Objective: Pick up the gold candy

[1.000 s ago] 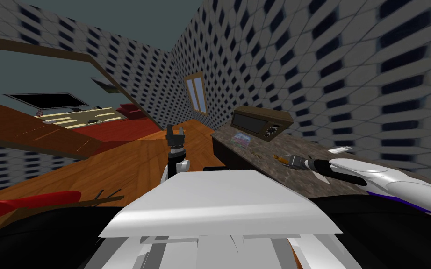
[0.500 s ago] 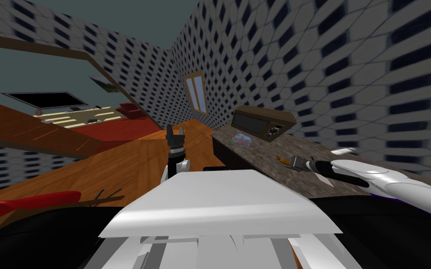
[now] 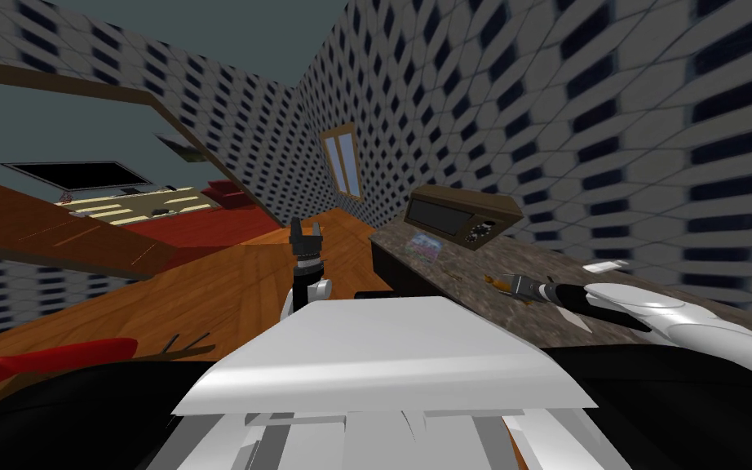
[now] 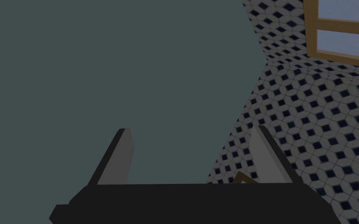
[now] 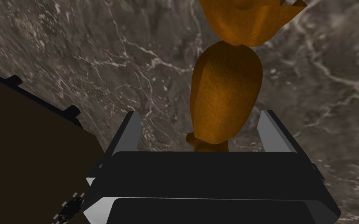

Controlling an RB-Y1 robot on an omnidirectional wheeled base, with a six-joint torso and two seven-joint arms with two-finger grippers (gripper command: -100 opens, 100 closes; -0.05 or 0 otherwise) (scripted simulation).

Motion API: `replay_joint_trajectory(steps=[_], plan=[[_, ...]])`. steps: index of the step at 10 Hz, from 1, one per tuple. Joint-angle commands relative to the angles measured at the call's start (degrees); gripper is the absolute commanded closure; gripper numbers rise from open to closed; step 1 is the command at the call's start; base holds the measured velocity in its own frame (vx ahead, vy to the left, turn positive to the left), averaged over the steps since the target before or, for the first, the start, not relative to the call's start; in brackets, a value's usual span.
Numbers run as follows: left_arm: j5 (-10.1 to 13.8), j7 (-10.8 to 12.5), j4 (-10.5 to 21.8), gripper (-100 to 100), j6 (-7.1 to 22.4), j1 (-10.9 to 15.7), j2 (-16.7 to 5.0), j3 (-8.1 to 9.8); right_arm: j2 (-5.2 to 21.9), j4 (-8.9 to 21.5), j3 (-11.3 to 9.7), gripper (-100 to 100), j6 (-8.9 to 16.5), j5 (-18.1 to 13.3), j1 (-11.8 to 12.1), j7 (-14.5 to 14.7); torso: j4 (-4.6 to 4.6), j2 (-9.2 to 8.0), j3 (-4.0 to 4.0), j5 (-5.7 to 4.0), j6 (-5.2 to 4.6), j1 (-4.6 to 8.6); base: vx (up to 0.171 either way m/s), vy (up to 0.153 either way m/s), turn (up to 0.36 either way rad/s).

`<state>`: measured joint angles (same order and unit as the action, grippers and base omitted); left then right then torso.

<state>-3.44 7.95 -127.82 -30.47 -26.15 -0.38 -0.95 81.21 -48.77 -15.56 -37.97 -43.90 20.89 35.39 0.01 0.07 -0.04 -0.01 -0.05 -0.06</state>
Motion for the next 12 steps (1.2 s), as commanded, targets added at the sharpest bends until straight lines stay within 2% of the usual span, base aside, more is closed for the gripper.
replay_joint_trajectory(steps=[1,3,6,7,8,9,12], plan=[[0.0,0.0,0.0,0,0.0,0.0,0.0,0.0,-1.7,2.9,1.4,-100,-2.1,-1.5,-1.1,1.6,0.0,0.0,0.0,0.0,0.0,0.0,0.036,0.017,-0.02],[0.0,0.0,0.0,0,0.0,0.0,0.0,0.0,-4.0,6.8,3.0,-100,-4.7,-3.5,-2.8,3.7,-0.01,-0.05,0.03,0.0,-0.01,-0.03,0.018,0.021,-0.036],[0.0,0.0,0.0,0,0.0,0.0,0.0,0.0,-5.1,9.3,3.8,-100,-6.0,-4.5,-3.6,4.7,0.0,-0.1,0.05,-0.04,-0.04,-0.01,0.013,0.014,-0.009],[0.0,0.0,0.0,0,0.0,0.0,0.0,0.0,-6.3,11.3,4.6,-100,-7.3,-5.5,-4.4,5.7,0.01,-0.14,0.06,-0.09,-0.06,0.05,0.0,0.0,0.0],[0.0,0.0,0.0,0,0.0,0.0,0.0,0.0,-5.5,10.0,4.3,-100,-6.4,-4.9,-3.9,5.0,0.03,-0.19,0.07,-0.16,-0.14,0.12,0.0,0.0,0.0],[0.0,0.0,0.0,0,0.0,0.0,0.0,0.0,-5.6,10.2,4.4,100,-6.7,-5.0,-3.9,5.2,0.03,-0.22,0.09,-0.18,-0.15,0.17,0.0,0.0,0.0],[0.0,0.0,0.0,0,0.0,0.0,0.0,0.0,-5.6,10.2,4.4,100,-6.6,-4.9,-3.9,5.2,0.04,-0.21,0.08,-0.21,-0.14,0.22,0.0,0.0,0.0]])
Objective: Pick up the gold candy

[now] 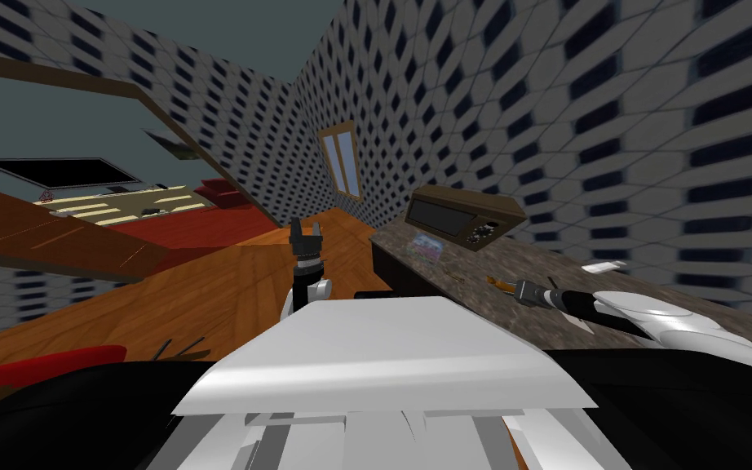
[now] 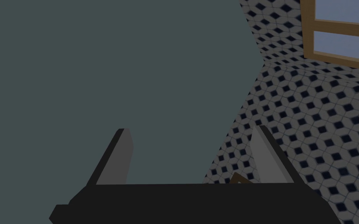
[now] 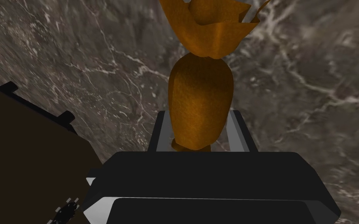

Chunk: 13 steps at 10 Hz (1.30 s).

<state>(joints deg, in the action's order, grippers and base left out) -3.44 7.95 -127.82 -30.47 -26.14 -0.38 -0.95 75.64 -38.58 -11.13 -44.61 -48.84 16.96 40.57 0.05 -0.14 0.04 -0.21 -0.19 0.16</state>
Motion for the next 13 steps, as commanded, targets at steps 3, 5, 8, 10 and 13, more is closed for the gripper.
replay_joint_trajectory(steps=[3,5,8,10,13], plan=[[0.0,0.0,0.0,0,0.0,0.0,0.0,0.0,1.6,-2.9,-1.5,100,1.9,1.4,1.2,-1.5,-0.01,-0.01,0.01,0.01,0.0,-0.01,0.0,-0.002,0.012],[0.0,0.0,0.0,0,0.0,0.0,0.0,0.0,2.7,-4.6,-2.3,100,3.2,2.4,2.0,-2.5,-0.01,-0.01,0.01,0.04,0.05,-0.01,-0.008,-0.009,0.029],[0.0,0.0,0.0,0,0.0,0.0,0.0,0.0,5.0,-9.1,-3.9,100,5.8,4.4,3.6,-4.6,-0.03,-0.03,0.03,0.06,0.05,-0.05,-0.015,-0.015,0.019],[0.0,0.0,0.0,0,0.0,0.0,0.0,0.0,7.3,-13.0,-5.5,100,8.4,6.4,5.3,-6.6,-0.05,-0.16,0.1,0.06,-0.02,0.01,-0.043,-0.027,-0.006],[0.0,0.0,0.0,0,0.0,0.0,0.0,0.0,9.6,-17.3,-7.1,100,11.0,8.4,6.9,-8.6,-0.06,-0.19,0.12,0.04,-0.05,0.0,-0.039,-0.019,0.0]])
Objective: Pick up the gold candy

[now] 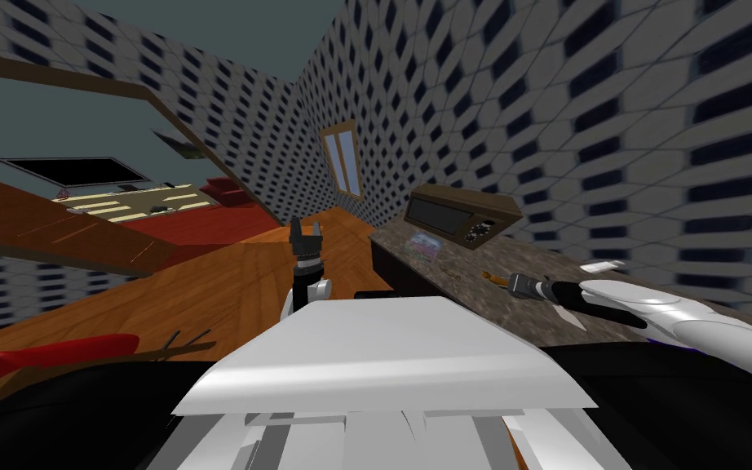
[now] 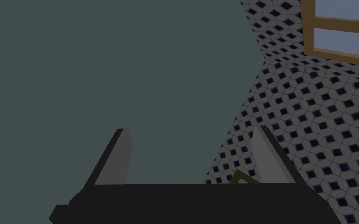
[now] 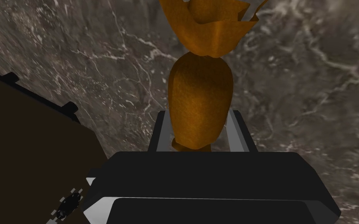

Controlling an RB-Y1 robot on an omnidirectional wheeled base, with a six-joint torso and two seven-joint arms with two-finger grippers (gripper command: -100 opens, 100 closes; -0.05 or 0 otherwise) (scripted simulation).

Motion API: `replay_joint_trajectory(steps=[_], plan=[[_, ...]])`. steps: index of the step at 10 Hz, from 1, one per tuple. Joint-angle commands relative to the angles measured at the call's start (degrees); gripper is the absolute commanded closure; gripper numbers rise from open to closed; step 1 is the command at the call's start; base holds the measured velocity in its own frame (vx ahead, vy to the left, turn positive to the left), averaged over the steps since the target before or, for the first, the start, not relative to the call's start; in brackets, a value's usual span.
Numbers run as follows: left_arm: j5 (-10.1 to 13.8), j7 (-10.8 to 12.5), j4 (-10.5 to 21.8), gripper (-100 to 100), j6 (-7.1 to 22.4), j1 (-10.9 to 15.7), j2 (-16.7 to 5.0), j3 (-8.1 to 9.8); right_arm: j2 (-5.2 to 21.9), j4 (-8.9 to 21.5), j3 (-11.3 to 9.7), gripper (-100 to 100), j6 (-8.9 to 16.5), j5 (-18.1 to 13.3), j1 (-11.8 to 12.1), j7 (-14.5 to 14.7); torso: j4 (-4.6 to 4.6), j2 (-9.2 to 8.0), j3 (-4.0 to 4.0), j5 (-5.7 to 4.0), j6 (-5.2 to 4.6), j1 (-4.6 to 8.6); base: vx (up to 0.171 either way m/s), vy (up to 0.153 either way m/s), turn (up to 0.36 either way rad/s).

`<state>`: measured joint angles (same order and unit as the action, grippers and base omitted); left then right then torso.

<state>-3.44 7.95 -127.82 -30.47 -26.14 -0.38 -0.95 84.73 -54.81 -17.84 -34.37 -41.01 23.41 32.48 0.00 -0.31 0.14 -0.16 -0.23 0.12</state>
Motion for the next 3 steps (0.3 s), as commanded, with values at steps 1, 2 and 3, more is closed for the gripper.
replay_joint_trajectory(steps=[1,2,3], plan=[[0.0,0.0,0.0,0,0.0,0.0,0.0,0.0,1.7,-2.9,-1.2,100,2.0,1.5,1.3,-1.6,0.0,0.0,0.0,0.0,0.0,0.0,-0.037,-0.02,0.004],[0.0,0.0,0.0,0,0.0,0.0,0.0,0.0,1.0,-1.7,-0.8,100,1.1,0.8,0.6,-0.9,0.0,0.0,0.0,0.0,-0.01,0.02,-0.017,-0.011,0.004],[0.0,0.0,0.0,0,0.0,0.0,0.0,0.0,1.1,-1.9,-0.9,0,1.3,0.9,0.6,-1.1,0.01,0.05,-0.02,0.0,-0.02,0.01,0.0,0.0,0.0]])
